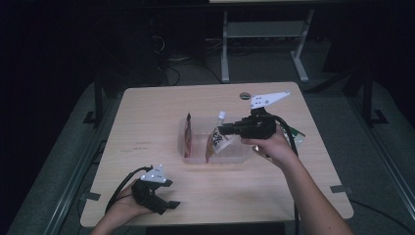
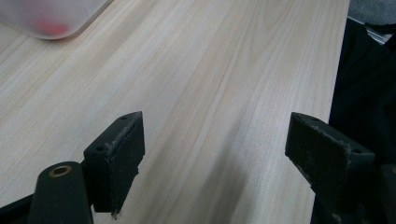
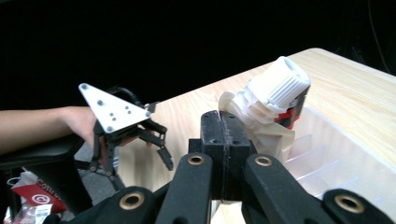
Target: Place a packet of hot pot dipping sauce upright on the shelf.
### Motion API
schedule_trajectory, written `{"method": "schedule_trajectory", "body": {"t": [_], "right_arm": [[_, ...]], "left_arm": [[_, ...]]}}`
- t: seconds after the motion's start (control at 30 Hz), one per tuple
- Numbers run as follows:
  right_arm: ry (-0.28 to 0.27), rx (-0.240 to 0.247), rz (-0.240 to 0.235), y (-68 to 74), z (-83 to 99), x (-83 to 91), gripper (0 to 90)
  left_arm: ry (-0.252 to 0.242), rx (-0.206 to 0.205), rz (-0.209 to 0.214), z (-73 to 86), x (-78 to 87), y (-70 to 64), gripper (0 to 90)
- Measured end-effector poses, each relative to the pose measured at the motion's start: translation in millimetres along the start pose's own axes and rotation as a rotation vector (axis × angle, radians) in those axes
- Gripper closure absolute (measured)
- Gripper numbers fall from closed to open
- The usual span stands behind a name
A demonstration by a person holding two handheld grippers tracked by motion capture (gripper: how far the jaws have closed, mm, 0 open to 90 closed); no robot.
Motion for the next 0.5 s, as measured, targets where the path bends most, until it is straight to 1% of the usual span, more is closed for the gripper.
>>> {"method": "schedule_trajectory", "body": {"t": [0.2,0.23,0.33,0.37,0.5], "right_arm": [[0.002,-0.011,0.016,-11.9,-3.4,0.2,90.0],[0.002,-0.010,0.021,-14.0,-4.1,0.3,90.0],[-0.007,-0.022,0.025,-18.0,-7.1,0.4,90.0],[-0.006,-0.017,0.030,-19.9,-8.0,0.5,90.0],[-0.021,-0.028,0.035,-26.0,-11.8,0.0,90.0]], "left_arm": [[0.000,-0.011,-0.002,-0.4,0.0,0.4,19.6],[0.000,-0.001,0.001,-0.3,0.0,-0.4,19.6],[0.000,-0.001,0.001,-0.2,-0.2,-0.3,19.6],[0.002,-0.003,0.001,0.0,-0.1,0.1,19.6],[0.003,-0.003,0.003,0.0,-0.3,-0.1,19.6]]}}
Point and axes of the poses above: each handheld gripper's, and its own axes: x roughly backward along the jaws, z roughly out of its underside, y roughly to its left, the point moved 7 cm from there along -x, roughly forward along the jaws, and after that the axes turned 12 degrees about -z, right-handed, at the moved point
